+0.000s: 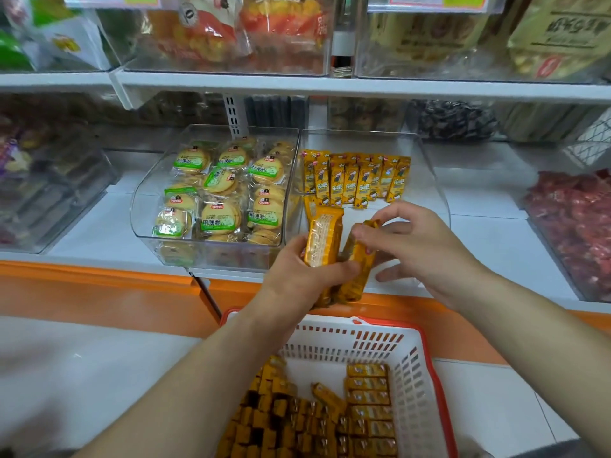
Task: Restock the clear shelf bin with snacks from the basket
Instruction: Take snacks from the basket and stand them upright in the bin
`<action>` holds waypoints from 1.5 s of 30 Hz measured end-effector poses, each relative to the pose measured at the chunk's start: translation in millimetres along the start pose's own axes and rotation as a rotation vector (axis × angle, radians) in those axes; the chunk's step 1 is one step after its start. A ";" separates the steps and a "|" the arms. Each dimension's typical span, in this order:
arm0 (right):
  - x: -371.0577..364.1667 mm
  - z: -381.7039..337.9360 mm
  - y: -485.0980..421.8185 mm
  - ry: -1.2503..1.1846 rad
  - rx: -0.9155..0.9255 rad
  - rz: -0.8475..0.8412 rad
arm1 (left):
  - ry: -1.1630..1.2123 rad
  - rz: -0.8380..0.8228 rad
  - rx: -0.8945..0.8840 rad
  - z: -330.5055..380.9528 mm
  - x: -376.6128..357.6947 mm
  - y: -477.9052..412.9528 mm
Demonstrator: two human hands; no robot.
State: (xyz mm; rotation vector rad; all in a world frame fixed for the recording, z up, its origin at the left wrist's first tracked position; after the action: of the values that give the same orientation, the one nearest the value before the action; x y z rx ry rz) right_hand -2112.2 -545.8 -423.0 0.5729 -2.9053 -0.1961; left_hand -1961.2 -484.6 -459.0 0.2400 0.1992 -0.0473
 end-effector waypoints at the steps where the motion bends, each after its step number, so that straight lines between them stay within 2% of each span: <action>1: 0.4 -0.3 -0.8 -0.015 0.002 0.007 | 0.026 -0.015 0.004 -0.2 -1.9 0.2; 7: 6.5 0.8 -2.9 -0.259 -0.016 0.009 | 0.132 -0.027 0.050 -3.6 0.8 -0.3; 15: 15.6 -8.7 -3.9 -0.268 0.037 0.006 | 0.160 0.023 0.074 -5.2 6.6 -0.6; 17: 33.8 -20.3 -11.3 -0.150 0.101 0.043 | 0.171 0.060 0.078 -3.2 11.3 0.0; 20: 65.0 -34.1 -35.7 0.153 0.160 0.121 | 0.183 0.082 0.078 0.3 15.6 -0.6; 24: 89.3 -39.3 -83.5 0.652 0.186 0.168 | 0.188 0.103 0.068 1.3 19.7 -5.0; 29: 96.2 -35.9 -145.9 1.139 0.167 0.221 | 0.231 0.123 0.085 -2.0 27.3 -12.0; 32: 92.6 -27.8 -178.0 1.276 0.120 0.169 | 0.269 0.136 0.090 -4.2 30.2 -14.8; 36: 87.6 -23.3 -204.1 1.389 0.168 0.139 | 0.266 0.117 0.082 -5.2 29.7 -19.2; 45: 78.6 -9.2 -219.2 1.612 0.090 0.111 | 0.229 0.107 0.071 -8.8 32.0 -20.9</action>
State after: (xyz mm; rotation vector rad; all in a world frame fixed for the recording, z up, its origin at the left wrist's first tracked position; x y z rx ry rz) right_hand -2102.2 -778.2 -438.2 0.2949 -1.3563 0.2975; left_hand -1933.0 -503.5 -478.7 0.3268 0.4127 0.0802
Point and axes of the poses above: each hand's wrist, its own y-axis away from the middle knuckle, its own x-axis out of the back of the hand, z = x × y, the point moved 8 cm from there along -y, towards the middle knuckle, and after that the axes turned 4 degrees about -z, right-handed, at the moved point
